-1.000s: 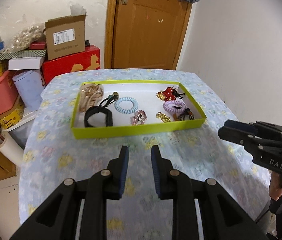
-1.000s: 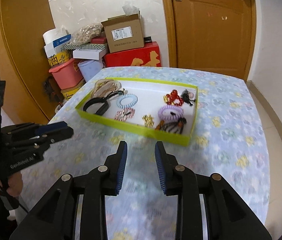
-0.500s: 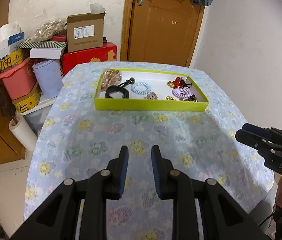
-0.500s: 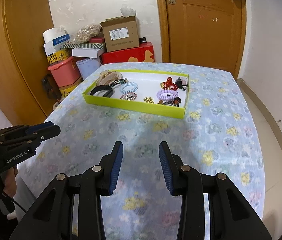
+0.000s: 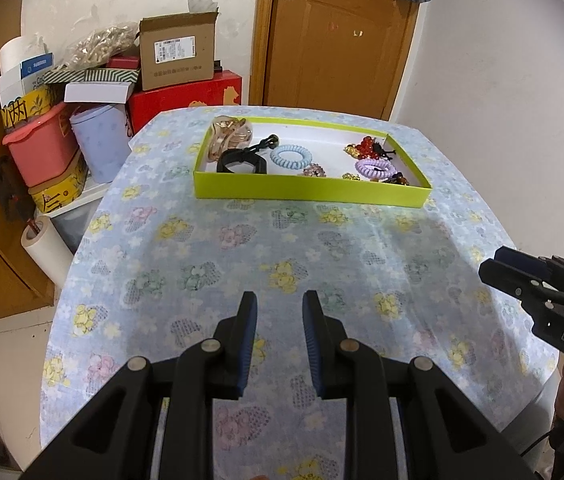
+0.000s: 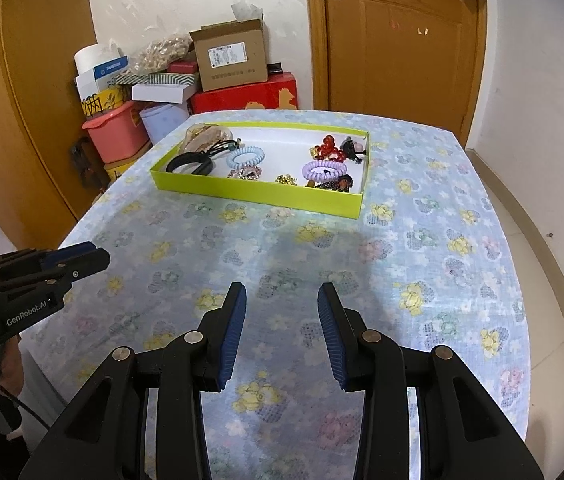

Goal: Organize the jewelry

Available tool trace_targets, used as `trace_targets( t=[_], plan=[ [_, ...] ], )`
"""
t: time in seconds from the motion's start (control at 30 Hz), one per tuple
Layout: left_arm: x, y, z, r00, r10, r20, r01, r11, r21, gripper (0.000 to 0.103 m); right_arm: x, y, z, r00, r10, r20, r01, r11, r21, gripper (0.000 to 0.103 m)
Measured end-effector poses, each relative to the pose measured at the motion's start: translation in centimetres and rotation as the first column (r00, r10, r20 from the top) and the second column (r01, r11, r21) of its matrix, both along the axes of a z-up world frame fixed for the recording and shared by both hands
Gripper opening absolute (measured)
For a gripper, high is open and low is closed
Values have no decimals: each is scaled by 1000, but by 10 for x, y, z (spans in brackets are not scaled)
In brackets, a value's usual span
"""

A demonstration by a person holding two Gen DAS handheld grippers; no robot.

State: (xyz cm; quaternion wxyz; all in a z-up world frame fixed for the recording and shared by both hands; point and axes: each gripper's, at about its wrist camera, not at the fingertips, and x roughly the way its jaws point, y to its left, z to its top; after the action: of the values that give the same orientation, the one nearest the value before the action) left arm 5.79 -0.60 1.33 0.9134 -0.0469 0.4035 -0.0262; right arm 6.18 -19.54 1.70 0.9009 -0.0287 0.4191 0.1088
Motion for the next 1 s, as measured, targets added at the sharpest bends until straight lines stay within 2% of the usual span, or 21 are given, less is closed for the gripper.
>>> trace_targets(
  t=[0.33, 1.0],
  plan=[
    [6, 1, -7, 1000, 6, -21, -6, 1000, -3, 24, 2, 3, -5, 1000, 8, -8, -8, 1000, -14, 38],
    [5, -3, -6, 1000, 6, -10, -6, 1000, 24, 25, 0, 6, -5, 1000, 16, -9, -16, 1000, -12, 38]
  ],
)
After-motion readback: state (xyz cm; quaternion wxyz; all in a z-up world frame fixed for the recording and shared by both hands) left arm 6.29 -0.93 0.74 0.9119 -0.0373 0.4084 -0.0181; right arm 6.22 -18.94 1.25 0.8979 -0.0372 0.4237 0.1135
